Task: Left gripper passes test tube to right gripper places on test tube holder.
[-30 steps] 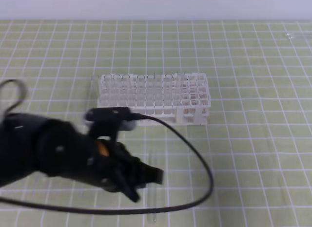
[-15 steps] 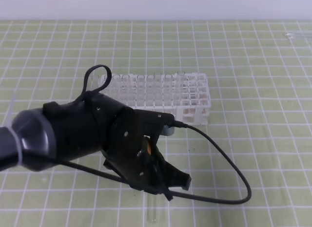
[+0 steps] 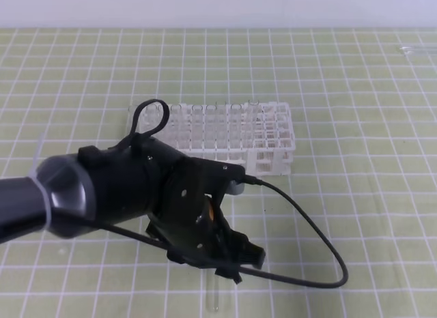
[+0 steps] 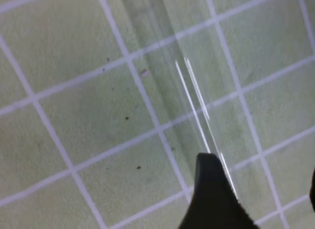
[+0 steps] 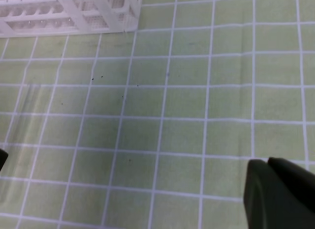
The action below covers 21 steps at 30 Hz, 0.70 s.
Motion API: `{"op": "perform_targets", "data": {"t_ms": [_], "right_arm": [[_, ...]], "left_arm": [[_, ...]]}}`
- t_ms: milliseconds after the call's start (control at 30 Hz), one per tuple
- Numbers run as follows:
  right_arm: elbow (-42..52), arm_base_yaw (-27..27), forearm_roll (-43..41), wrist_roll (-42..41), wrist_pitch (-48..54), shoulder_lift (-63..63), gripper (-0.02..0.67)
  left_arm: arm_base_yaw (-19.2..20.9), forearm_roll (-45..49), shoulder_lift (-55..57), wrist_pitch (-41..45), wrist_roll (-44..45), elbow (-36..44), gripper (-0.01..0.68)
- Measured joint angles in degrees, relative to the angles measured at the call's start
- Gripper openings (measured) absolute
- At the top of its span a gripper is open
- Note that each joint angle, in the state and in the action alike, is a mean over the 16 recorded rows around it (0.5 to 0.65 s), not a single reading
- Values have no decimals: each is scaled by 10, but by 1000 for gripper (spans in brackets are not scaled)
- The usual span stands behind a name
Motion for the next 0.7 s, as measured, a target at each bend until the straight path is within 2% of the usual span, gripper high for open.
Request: {"op": "perform_targets", "data": {"t_ms": [367, 700], "right_arm": [[0, 0, 1, -2, -3, 0, -16], [0, 0, 2, -3, -4, 0, -16]], "left_arm": [[-22, 54, 7, 41, -90, -37, 353], [-27, 88, 47, 71, -124, -52, 351]]}}
